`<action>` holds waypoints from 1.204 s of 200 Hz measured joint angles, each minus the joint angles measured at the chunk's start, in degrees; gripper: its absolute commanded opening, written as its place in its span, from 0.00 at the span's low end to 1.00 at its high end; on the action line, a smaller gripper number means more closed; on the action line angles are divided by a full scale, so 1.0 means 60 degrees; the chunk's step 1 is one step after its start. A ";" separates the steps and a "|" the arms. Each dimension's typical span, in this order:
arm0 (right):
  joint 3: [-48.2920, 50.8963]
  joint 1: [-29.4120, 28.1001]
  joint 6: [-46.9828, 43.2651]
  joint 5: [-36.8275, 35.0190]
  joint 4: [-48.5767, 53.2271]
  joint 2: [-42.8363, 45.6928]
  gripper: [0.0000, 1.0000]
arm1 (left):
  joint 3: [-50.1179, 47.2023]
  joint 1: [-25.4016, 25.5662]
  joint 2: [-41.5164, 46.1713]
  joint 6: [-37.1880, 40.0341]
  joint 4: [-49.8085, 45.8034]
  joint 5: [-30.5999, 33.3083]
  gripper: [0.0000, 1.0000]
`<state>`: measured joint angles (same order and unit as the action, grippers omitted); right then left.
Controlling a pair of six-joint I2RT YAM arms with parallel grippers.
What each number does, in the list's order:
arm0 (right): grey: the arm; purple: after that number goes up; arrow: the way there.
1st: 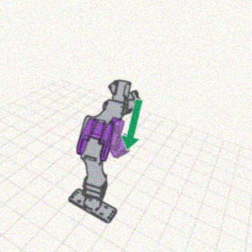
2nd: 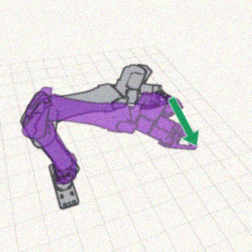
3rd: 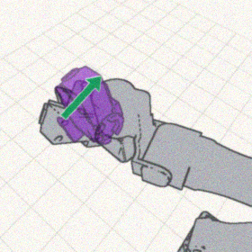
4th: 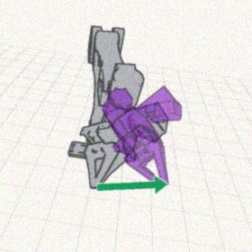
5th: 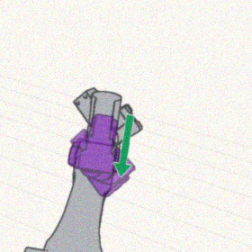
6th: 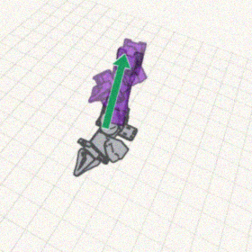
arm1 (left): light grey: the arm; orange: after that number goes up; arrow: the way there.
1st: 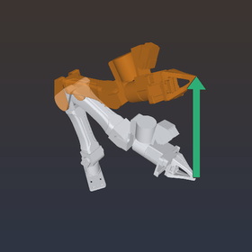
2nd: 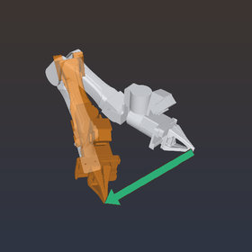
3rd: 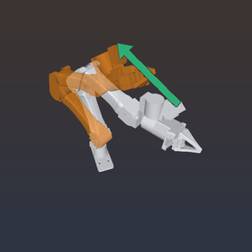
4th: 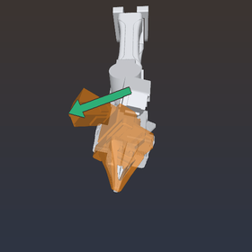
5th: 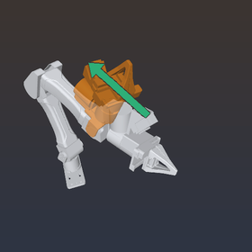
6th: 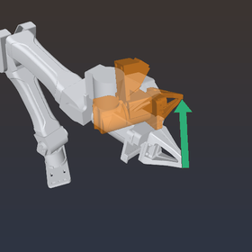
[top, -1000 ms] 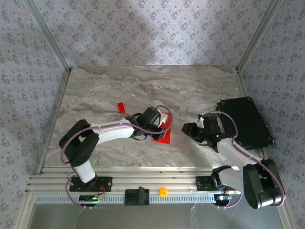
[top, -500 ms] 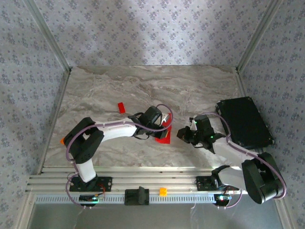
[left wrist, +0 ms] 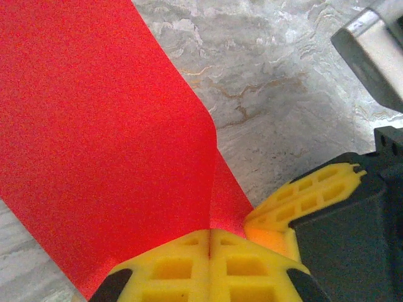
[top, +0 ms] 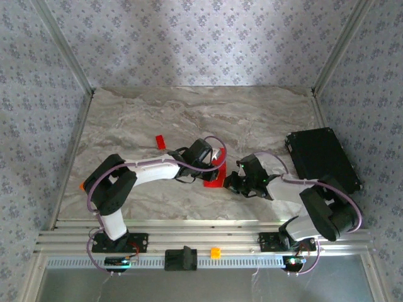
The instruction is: Fold a paper plane with a square sheet of paper (pick it up from the middle)
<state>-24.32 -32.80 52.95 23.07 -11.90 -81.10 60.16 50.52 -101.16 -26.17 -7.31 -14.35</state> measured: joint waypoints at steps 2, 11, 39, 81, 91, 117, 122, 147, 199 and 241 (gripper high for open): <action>-0.0007 0.0000 0.0000 -0.0004 0.0007 -0.0026 0.05 | 0.0000 0.0000 0.0000 0.0000 -0.0004 -0.0004 0.00; -0.0055 0.0000 -0.0007 -0.0076 0.0055 -0.0124 0.04 | 0.0000 0.0000 0.0000 0.0000 -0.0022 -0.0004 0.00; -0.0331 0.0004 -0.0208 -0.0317 0.0586 -0.0197 0.05 | 0.0000 0.0000 0.0000 -0.0004 -0.0029 -0.0007 0.00; -0.0674 0.0182 -0.0798 -0.0474 0.1639 -0.0069 0.06 | 0.0000 0.0000 0.0000 -0.0200 0.0047 -0.0124 0.00; -0.0688 0.0299 -0.0918 -0.0470 0.1843 0.0007 0.06 | 0.0000 0.0000 0.0000 -0.0310 0.0120 -0.0146 0.00; -0.0688 0.0488 -0.1002 -0.0397 0.1974 0.0142 0.07 | 0.0000 0.0000 0.0000 -0.0561 0.0313 -0.0153 0.00; -0.0688 0.0492 -0.0969 -0.0357 0.1909 0.0157 0.07 | -0.0007 0.0000 0.0000 -0.0590 0.0357 -0.0153 0.00; -0.0678 0.0455 -0.0663 -0.0109 0.1224 0.0160 0.08 | -0.0076 0.0000 0.0000 -0.0736 0.0528 -0.0178 0.00; -0.0674 0.0379 -0.0127 0.0022 0.0069 -0.0637 0.07 | -0.0208 0.0000 0.0000 -0.0827 0.0576 -0.0178 0.00; -0.0678 0.0390 -0.0073 -0.0117 0.0135 -0.0867 0.06 | -0.0324 -0.0069 0.0000 -0.0787 0.0576 -0.0178 0.00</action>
<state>-28.38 -30.46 52.51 22.37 -11.09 -86.30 58.22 50.11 -101.16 -30.89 -3.86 -15.42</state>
